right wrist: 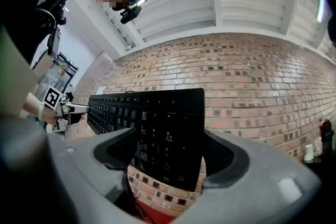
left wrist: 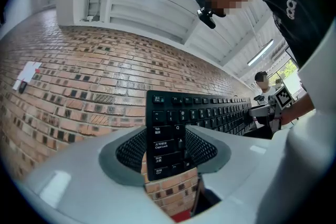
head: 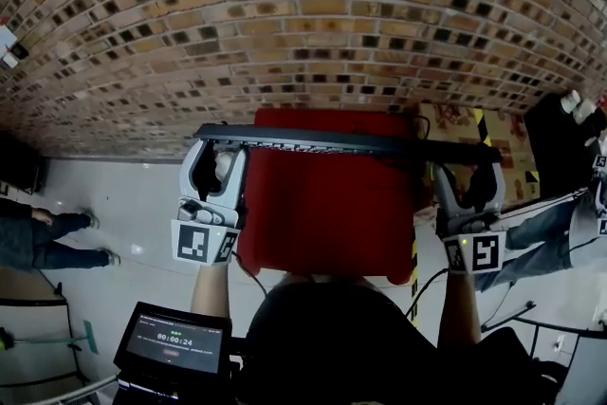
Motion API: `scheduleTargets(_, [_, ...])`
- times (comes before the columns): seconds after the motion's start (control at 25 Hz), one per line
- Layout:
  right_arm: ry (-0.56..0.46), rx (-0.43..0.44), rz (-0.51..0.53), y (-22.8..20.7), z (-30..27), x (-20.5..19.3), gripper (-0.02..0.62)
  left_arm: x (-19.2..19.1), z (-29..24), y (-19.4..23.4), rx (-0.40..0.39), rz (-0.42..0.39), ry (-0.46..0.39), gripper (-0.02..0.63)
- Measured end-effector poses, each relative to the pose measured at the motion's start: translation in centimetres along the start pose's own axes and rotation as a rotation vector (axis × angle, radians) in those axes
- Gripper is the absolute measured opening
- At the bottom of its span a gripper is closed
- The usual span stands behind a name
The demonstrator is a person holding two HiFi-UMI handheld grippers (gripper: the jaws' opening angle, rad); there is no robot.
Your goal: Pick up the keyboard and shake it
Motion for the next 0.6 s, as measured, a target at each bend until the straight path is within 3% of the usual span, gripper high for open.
scheduleTargets(0.2, [-0.048, 0.01, 0.072, -0.1, -0.3, 2.4, 0.37, 1.0, -0.2, 0.3, 0.006, 0.017, -0.059, 0.232])
scheduleTargets(0.6, [-0.203, 0.04, 0.358, 3.0, -0.3, 10.7, 0.37, 1.5, 0.5, 1.7, 0.023, 0.147, -0.223, 0.233])
Point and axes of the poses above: the fingertips, and each gripper's own axes: z backward along the fingers, y to its left, x out of its top, the point moved 6 cm from there along z, backward along the fingers, and after that the axes turned 4 degrees about -y, right-handed, at the moved point
